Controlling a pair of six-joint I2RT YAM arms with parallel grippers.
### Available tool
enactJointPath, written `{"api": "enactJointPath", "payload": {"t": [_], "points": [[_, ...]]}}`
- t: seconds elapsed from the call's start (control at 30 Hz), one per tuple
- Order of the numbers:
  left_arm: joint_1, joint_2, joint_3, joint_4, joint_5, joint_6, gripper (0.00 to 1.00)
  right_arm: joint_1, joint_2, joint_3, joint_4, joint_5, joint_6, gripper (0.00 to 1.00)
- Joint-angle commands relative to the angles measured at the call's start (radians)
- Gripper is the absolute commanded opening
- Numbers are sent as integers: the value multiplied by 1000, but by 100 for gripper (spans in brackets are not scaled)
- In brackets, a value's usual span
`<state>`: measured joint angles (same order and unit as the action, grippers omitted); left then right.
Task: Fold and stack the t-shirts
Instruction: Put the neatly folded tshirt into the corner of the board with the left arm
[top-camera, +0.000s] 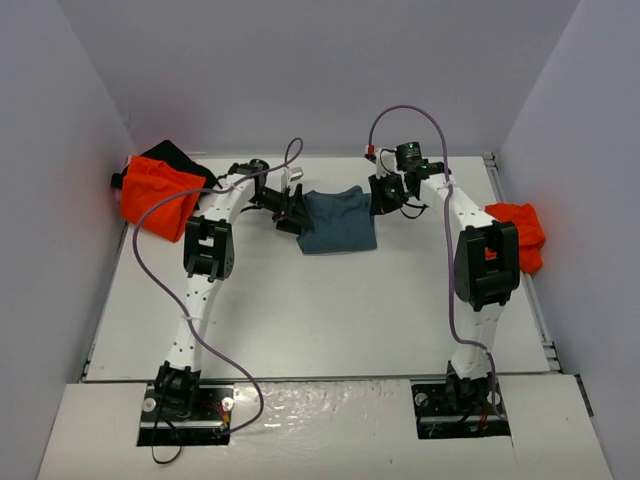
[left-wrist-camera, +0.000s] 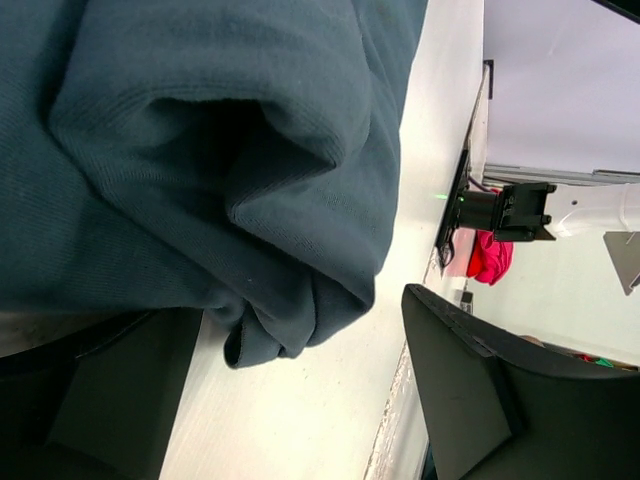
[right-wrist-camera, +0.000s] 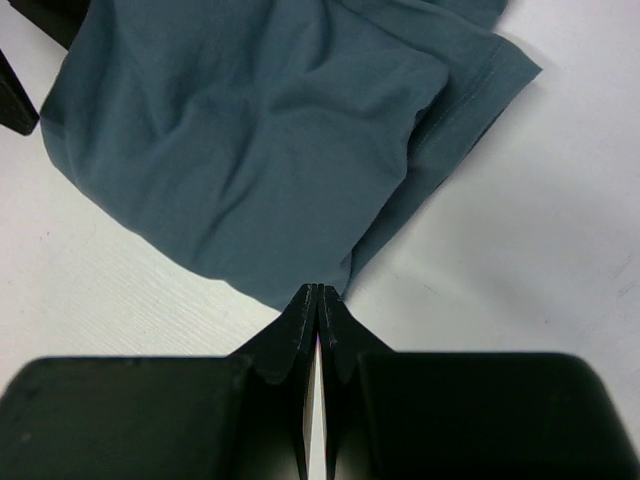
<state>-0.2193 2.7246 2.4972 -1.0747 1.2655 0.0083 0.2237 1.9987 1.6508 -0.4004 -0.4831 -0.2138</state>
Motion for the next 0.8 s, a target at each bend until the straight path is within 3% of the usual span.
{"api": "enactJointPath", "payload": {"t": [0.0, 0.2, 0.37, 0.47, 0.77], "points": [[-9, 9, 49, 38, -11, -36, 78, 7, -40, 7, 28, -2, -6, 0], [-20, 34, 77, 59, -14, -71, 74, 19, -35, 10, 27, 3, -9, 0], [-31, 29, 71, 65, -26, -80, 77, 22, -20, 15, 26, 50, -6, 0], [-29, 12, 46, 56, -42, -76, 77, -3, 31, 42, 26, 139, 44, 0], [-21, -31, -4, 58, -123, -73, 79, -45, 185, 115, -25, 209, 96, 0]]}}
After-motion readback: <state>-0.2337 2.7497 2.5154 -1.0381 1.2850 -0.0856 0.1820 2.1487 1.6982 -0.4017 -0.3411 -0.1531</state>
